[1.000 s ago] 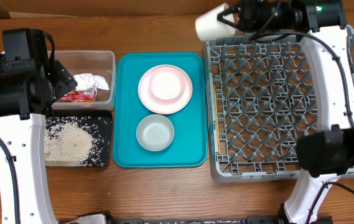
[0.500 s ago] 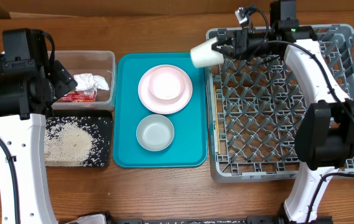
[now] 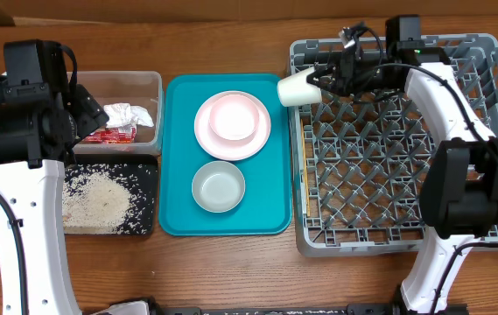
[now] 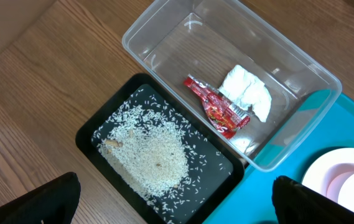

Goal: Sort waste into correct bins and load items into the dishwasher
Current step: 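Lift the cup and carry it right over the dish rack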

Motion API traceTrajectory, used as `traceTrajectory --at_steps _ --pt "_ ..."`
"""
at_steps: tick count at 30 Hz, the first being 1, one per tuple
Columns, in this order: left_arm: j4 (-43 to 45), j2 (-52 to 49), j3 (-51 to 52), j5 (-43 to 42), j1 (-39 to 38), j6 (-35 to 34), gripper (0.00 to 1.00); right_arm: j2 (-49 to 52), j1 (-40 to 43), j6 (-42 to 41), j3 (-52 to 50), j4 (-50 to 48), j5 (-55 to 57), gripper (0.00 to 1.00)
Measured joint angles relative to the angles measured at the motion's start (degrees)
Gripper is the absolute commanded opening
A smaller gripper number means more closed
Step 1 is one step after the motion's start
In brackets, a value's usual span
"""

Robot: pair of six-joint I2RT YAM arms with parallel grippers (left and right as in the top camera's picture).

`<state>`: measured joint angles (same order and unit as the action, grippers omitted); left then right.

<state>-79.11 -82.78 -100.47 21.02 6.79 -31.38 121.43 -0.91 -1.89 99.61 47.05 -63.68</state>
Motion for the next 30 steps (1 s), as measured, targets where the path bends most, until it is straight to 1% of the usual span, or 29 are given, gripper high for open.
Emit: traceTrajectory --at_steps 4,8,18,24,30 --pt "0.00 0.00 0.00 0.02 0.00 0.00 1.00 -0.02 1.57 1.40 0.00 3.56 0.35 0.06" --pt "0.00 0.00 0.00 0.02 0.00 0.00 1.00 -0.04 2.43 2.16 0.00 4.98 0.37 0.04" --pt "0.00 0.00 0.00 0.00 0.00 0.00 1.00 -0.07 1.51 2.71 -0.02 3.17 -1.92 0.04" --pt "0.00 0.00 0.00 0.02 0.00 0.00 1.00 -0.07 -1.20 2.95 -0.07 1.22 -1.27 0.04" --pt "0.00 0.00 0.00 0.02 0.00 0.00 1.00 -0.07 -2.54 3.06 -0.07 1.75 0.61 0.04"
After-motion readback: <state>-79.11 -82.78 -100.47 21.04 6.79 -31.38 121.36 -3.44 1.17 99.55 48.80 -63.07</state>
